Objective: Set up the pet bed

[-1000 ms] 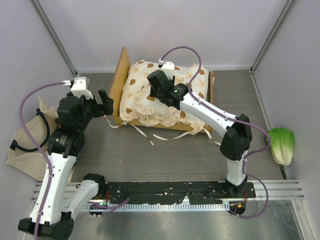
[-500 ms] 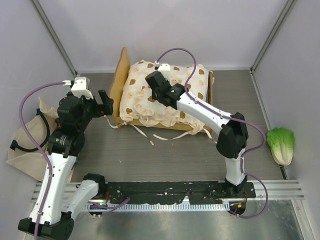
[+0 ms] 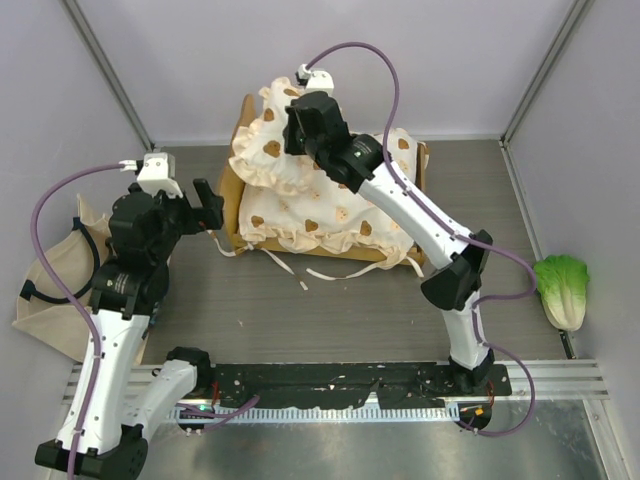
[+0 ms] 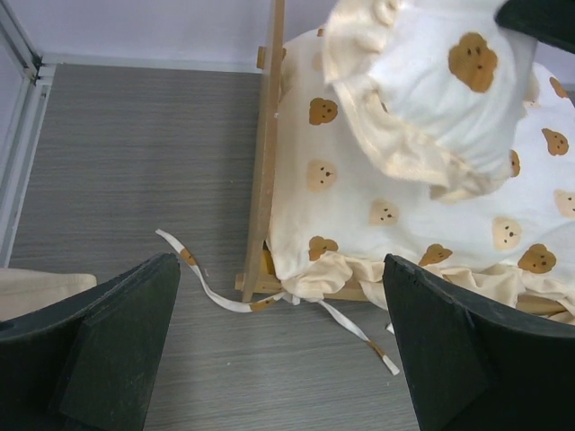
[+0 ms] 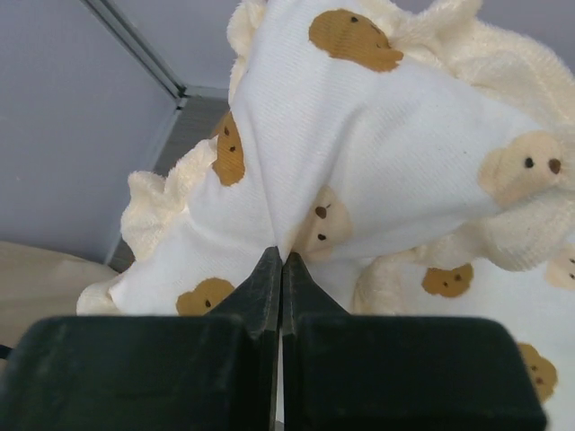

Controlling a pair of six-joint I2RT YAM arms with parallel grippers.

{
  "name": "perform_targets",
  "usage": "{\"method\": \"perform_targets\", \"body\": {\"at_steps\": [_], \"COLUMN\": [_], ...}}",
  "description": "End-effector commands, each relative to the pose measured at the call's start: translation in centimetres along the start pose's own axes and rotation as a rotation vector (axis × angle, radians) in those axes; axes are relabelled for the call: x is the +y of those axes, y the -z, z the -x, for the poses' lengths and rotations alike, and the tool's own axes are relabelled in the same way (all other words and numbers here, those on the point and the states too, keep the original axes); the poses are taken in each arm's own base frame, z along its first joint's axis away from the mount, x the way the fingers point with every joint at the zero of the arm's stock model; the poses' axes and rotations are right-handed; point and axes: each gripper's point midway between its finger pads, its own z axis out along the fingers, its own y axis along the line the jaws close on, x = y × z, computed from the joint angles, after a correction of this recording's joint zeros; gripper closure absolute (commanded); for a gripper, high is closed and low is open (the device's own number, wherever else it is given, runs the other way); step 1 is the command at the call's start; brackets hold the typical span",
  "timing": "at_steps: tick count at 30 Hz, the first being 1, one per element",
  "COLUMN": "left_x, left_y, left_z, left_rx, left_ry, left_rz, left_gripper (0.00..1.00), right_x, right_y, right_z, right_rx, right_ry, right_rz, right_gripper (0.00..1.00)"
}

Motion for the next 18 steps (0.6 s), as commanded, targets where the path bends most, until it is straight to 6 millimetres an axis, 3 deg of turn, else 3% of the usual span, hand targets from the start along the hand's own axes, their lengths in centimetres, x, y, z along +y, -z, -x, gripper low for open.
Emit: {"method": "perform_targets", "body": {"at_steps": [1,2,7,13,18], "left_x": [0.2,0.2,0.7,0.6,0.5], "left_y": [1.3,1.4,2.0,1.6,1.0], "left_z": [1.9,1.9,2.0,1.9,0.9], "left_rx": [-0.055,-0.052,-0.062,-0.055,-0.050], "left_ry": [-0.021,-0.023,-0.037,-0.037,-0.009], "left_rz": [0.011,0.010,0.037,0.032,0.025], "left_gripper": [0.00,0.00,0.00,0.00,0.00], "right_x": [1.5,1.8,0.5,0.4,-1.1], "right_y": [-3.5,-3.4,-5.8,-5.8,-6.8], "right_z": [-1.2,-0.3,-1.9,-3.3,-4.9], "right_rx": [0.043,0.029,0.079,0.143,0.199], "right_ry": [0.020,0.004,-0.020,0.081,0.115], "right_rz": [0.083,0.096,0.110,0.197,0.222], "right_gripper": [0.99,0.99,0.99,0.99,0.99]}}
